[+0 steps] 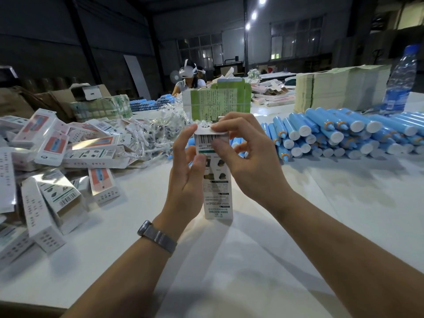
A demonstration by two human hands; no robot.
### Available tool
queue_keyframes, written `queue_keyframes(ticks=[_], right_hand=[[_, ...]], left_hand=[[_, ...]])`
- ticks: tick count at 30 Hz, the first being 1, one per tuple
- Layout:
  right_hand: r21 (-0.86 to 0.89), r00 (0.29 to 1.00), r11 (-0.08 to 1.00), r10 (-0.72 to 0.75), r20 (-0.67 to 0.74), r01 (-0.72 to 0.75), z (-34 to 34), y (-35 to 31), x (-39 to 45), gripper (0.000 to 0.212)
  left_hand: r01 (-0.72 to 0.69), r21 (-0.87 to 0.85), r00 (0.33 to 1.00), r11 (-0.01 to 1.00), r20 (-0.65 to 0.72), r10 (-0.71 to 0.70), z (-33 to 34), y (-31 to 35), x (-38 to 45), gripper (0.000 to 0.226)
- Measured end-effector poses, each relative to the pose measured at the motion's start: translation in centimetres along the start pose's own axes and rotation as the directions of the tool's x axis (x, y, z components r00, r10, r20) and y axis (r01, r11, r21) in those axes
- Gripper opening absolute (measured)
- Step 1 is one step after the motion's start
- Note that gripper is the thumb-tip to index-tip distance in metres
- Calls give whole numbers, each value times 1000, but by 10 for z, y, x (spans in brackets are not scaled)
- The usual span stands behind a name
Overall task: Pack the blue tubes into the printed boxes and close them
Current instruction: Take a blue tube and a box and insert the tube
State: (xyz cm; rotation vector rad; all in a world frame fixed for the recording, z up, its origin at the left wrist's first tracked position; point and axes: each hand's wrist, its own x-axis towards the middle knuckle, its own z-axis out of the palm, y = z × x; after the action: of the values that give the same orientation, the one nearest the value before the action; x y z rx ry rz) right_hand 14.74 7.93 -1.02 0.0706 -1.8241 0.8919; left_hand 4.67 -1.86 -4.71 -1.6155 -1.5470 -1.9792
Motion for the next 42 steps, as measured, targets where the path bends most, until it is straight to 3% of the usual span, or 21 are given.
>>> queue_keyframes(ticks=[10, 15, 23, 27, 33, 42], right_hand=[[-33, 997, 999, -18, -71, 15, 4, -4, 2, 6], [-58, 996, 998, -13, -87, 8, 4, -4, 1, 20], [-35, 993, 999, -10, -120, 5, 7, -6, 3, 11], [15, 992, 998, 62, -114, -60, 10, -7, 4, 12], [6, 993, 999, 54, -103, -54, 12, -9, 6, 4], [-26, 994, 999, 24, -110, -27, 18, -10, 9, 3]], left_hand=[[39, 10, 999, 999, 19, -40, 0, 0, -2, 39], [42, 15, 998, 999, 43, -42, -1, 1, -2, 41], [6, -4, 998, 1000, 61, -6, -1, 1, -1, 41], [-3, 116, 1000, 993, 15, 2, 3, -4, -1, 46], [102, 121, 995, 987, -13, -101, 5, -8, -3, 20], [107, 147, 994, 983, -32, -103, 6, -8, -3, 19]])
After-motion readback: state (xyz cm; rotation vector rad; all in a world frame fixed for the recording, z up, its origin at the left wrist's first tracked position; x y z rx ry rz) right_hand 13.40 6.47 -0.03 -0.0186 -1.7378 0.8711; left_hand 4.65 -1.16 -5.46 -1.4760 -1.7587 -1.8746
